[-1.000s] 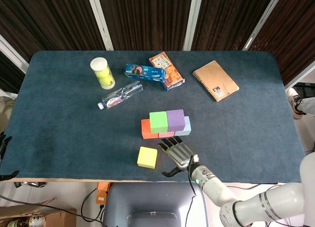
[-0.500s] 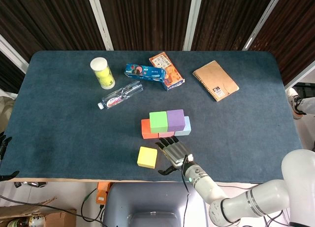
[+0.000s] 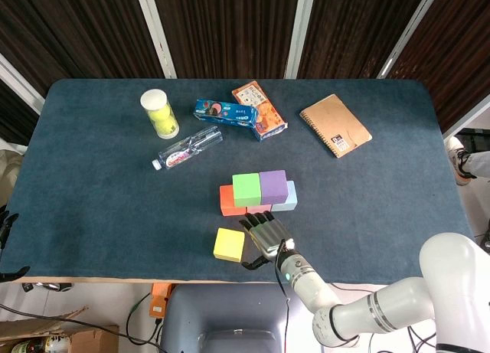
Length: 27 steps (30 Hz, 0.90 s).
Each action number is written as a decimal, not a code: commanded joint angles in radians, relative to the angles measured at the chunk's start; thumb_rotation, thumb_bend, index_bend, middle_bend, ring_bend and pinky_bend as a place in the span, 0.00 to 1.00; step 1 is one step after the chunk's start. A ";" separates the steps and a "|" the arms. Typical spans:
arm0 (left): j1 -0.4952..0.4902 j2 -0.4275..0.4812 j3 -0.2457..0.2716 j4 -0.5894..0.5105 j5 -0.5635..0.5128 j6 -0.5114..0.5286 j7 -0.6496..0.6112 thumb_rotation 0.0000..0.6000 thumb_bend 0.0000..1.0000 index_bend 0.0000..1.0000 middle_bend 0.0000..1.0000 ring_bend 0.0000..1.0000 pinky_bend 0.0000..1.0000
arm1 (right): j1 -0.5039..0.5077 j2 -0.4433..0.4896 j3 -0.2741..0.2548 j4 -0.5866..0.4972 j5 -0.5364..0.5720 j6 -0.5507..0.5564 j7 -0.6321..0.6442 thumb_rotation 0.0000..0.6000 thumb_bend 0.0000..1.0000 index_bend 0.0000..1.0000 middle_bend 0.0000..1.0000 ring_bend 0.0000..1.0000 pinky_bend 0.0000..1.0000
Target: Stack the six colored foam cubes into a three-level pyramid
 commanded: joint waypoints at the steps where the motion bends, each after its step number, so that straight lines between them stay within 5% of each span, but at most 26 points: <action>1: 0.000 -0.001 0.000 0.001 0.000 -0.001 0.000 1.00 0.12 0.03 0.00 0.00 0.11 | 0.003 -0.010 0.003 0.009 0.005 -0.003 -0.005 0.57 0.18 0.04 0.00 0.00 0.00; 19: 0.000 -0.002 0.002 0.013 0.001 -0.008 -0.010 1.00 0.12 0.03 0.00 0.00 0.11 | 0.018 -0.094 0.025 0.080 0.036 0.013 -0.033 0.57 0.18 0.04 0.00 0.00 0.00; 27: 0.006 -0.001 0.004 0.023 0.009 -0.001 -0.027 1.00 0.12 0.03 0.00 0.00 0.11 | 0.010 -0.143 0.038 0.128 0.041 0.028 -0.037 0.58 0.18 0.13 0.00 0.00 0.00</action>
